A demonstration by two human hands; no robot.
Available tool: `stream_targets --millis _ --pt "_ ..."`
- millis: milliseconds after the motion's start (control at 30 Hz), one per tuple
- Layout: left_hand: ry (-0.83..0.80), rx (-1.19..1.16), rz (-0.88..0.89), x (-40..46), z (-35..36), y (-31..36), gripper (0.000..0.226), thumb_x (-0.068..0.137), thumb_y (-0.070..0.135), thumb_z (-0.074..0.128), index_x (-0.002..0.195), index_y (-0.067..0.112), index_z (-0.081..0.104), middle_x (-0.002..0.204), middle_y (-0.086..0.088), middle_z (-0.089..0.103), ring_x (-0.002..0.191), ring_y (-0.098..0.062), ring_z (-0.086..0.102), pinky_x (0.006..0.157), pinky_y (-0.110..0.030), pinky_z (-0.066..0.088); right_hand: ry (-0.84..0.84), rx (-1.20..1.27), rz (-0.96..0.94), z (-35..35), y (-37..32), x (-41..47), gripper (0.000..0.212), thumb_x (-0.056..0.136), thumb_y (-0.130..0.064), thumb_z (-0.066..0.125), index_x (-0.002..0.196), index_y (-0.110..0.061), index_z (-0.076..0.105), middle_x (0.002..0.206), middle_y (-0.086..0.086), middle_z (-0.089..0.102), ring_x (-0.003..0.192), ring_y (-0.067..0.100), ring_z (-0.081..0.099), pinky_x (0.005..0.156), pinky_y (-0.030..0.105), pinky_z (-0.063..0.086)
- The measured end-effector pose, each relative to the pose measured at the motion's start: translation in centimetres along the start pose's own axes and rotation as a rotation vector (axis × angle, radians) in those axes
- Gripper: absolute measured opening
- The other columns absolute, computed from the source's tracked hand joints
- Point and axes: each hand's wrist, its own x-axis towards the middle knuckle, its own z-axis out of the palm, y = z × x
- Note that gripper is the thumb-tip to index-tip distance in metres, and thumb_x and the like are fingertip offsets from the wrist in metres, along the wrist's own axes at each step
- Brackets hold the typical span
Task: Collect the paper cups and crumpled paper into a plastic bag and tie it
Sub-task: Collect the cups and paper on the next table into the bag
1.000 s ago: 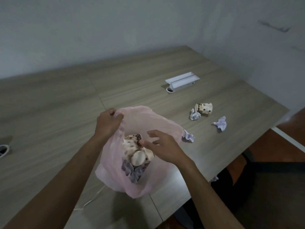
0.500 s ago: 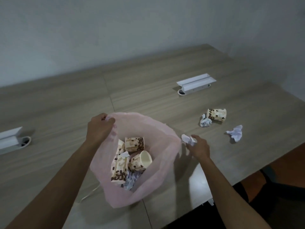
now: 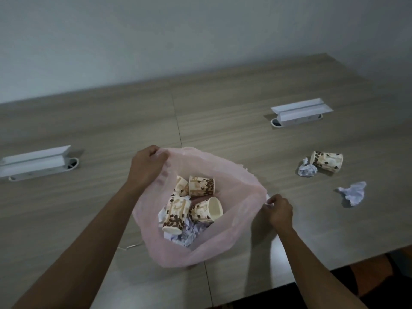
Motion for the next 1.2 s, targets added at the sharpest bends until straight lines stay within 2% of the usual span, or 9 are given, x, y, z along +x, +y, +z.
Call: stream_targets --millis 267,367,467,633,733,833,933,1033,1200 --pt "0.084 0.073 -0.007 0.5 -2.4 -0.3 0.017 0.083 0.031 0.054 0.078 0.02 0.067 0.067 -0.001 0.073 0.054 -0.023 0.068 0.06 -0.044 0.059 0.116 0.452 0.258 -2.2 -3.5 -2.2 0.024 0.079 -0.024 0.079 0.086 -0.007 0.063 0.088 0.01 0.066 0.087 0.031 0.063 0.073 0.029 0.04" --pt "0.092 0.039 -0.047 0.8 -3.1 -1.0 0.018 0.081 0.03 0.053 0.079 0.019 0.067 0.066 -0.002 0.074 0.055 -0.026 0.07 0.06 -0.046 0.06 0.187 0.742 0.184 -5.0 -7.9 -3.9 0.022 0.074 -0.026 0.08 0.081 -0.017 0.061 0.085 0.004 0.068 0.082 0.027 0.066 0.076 0.039 0.054" --pt "0.097 -0.007 -0.053 0.6 -3.4 -1.1 0.017 0.087 0.023 0.053 0.083 0.015 0.068 0.066 -0.004 0.074 0.048 -0.025 0.069 0.058 -0.041 0.058 0.208 0.893 -0.039 -7.7 -13.3 -7.2 0.021 0.076 -0.018 0.078 0.081 -0.021 0.058 0.085 0.003 0.068 0.076 0.018 0.064 0.067 0.033 0.053" --pt "0.076 -0.051 -0.049 0.9 -3.4 -1.4 0.015 0.091 0.02 0.055 0.09 0.012 0.067 0.068 -0.004 0.074 0.045 -0.023 0.067 0.054 -0.037 0.057 -0.092 0.575 -0.427 -6.7 -19.6 -12.9 0.023 0.079 -0.014 0.078 0.09 -0.02 0.058 0.091 -0.003 0.065 0.074 0.004 0.063 0.054 0.012 0.048" --pt "0.066 -0.049 -0.053 1.0 -3.6 -1.3 0.015 0.091 0.02 0.056 0.09 0.011 0.067 0.068 -0.004 0.074 0.046 -0.023 0.068 0.053 -0.034 0.055 -0.345 0.175 -0.534 -4.0 -19.6 -14.2 0.036 0.075 -0.042 0.081 0.103 -0.026 0.065 0.116 -0.009 0.059 0.103 0.007 0.058 0.086 0.023 0.052" --pt "0.065 -0.053 -0.045 1.3 -3.9 -1.6 0.014 0.089 0.021 0.055 0.086 0.014 0.067 0.067 -0.004 0.074 0.048 -0.024 0.069 0.059 -0.037 0.058 -0.023 0.166 -0.678 -3.2 -18.2 -14.5 0.039 0.074 -0.041 0.081 0.106 -0.022 0.068 0.112 -0.007 0.057 0.108 0.01 0.05 0.091 0.021 0.043" --pt "0.084 -0.065 -0.056 1.6 -4.5 -2.1 0.015 0.084 0.024 0.055 0.081 0.017 0.068 0.068 -0.003 0.074 0.054 -0.026 0.071 0.067 -0.045 0.06 0.424 0.031 -0.474 -3.5 -16.1 -14.2 0.056 0.069 -0.035 0.083 0.118 -0.018 0.059 0.116 0.005 0.055 0.107 0.023 0.049 0.088 0.036 0.045" --pt "0.124 -0.079 -0.056 1.6 -5.0 -2.7 0.017 0.084 0.023 0.053 0.082 0.016 0.068 0.067 -0.002 0.074 0.055 -0.025 0.071 0.069 -0.043 0.06 0.187 -0.014 -0.143 -3.7 -13.8 -12.5 0.067 0.072 -0.024 0.078 0.129 -0.016 0.045 0.126 0.011 0.055 0.115 0.033 0.052 0.09 0.041 0.047" --pt "0.145 -0.066 -0.083 1.2 -5.5 -2.5 0.019 0.082 0.022 0.051 0.079 0.014 0.068 0.061 -0.002 0.072 0.057 -0.026 0.07 0.065 -0.037 0.057 0.176 0.26 -0.201 -5.6 -14.2 -9.5 0.034 0.079 -0.001 0.065 0.111 -0.008 0.058 0.095 0.009 0.067 0.081 0.026 0.061 0.069 0.026 0.045"
